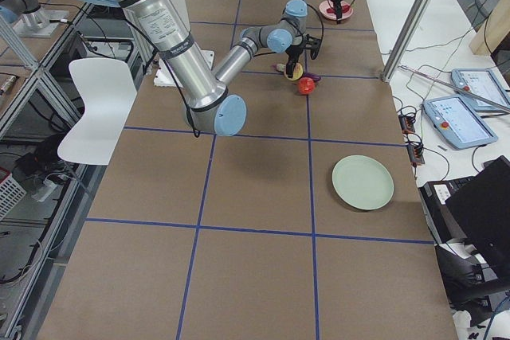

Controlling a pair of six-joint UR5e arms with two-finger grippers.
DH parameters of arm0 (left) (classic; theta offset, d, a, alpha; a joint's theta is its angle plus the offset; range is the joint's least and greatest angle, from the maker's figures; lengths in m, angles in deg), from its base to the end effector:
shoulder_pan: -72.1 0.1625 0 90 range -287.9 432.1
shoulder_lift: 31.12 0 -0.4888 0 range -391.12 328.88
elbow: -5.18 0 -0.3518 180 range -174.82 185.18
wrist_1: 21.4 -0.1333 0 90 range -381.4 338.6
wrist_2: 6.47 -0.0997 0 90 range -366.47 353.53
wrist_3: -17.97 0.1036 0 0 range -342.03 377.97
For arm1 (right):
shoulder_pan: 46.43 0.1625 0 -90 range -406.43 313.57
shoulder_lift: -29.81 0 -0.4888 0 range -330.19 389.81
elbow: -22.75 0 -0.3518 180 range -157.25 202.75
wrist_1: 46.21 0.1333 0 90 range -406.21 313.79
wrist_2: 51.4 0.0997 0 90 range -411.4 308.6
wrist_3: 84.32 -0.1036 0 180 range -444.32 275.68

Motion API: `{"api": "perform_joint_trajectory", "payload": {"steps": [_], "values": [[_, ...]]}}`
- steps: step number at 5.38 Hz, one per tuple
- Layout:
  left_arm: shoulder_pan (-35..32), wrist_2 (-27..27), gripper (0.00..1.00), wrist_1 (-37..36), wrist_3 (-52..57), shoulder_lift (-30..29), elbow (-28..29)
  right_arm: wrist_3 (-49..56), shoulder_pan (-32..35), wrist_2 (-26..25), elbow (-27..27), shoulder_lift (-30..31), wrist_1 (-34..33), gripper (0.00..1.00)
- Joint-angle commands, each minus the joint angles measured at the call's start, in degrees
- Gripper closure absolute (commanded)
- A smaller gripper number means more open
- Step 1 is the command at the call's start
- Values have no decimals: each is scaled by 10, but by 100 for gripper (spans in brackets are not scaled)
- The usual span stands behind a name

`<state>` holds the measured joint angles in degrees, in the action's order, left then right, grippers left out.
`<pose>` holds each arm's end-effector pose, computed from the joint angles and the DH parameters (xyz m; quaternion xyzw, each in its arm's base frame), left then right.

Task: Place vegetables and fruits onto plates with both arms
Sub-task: 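Release chili and raise left gripper while right gripper lifts the peach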

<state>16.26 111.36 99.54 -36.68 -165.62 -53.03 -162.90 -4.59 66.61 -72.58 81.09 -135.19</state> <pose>0.3908 -0.7272 0.4312 0.1016 0.4120 -0.0723 0.9026 -0.4604 -0.5258 0.2933 -0.0331 -0.4326 0.1456 0.8891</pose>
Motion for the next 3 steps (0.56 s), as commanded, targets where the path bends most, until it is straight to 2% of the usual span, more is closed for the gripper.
{"api": "perform_joint_trajectory", "payload": {"steps": [1,2,3], "values": [[49,35,0,-62,-46,-5,-91,1,55,61,-42,18,-16,100],[83,42,0,-80,-84,-21,-116,18,105,88,-44,22,-17,100],[131,29,0,-79,-105,-49,-120,71,152,89,-57,38,-17,100]]}}
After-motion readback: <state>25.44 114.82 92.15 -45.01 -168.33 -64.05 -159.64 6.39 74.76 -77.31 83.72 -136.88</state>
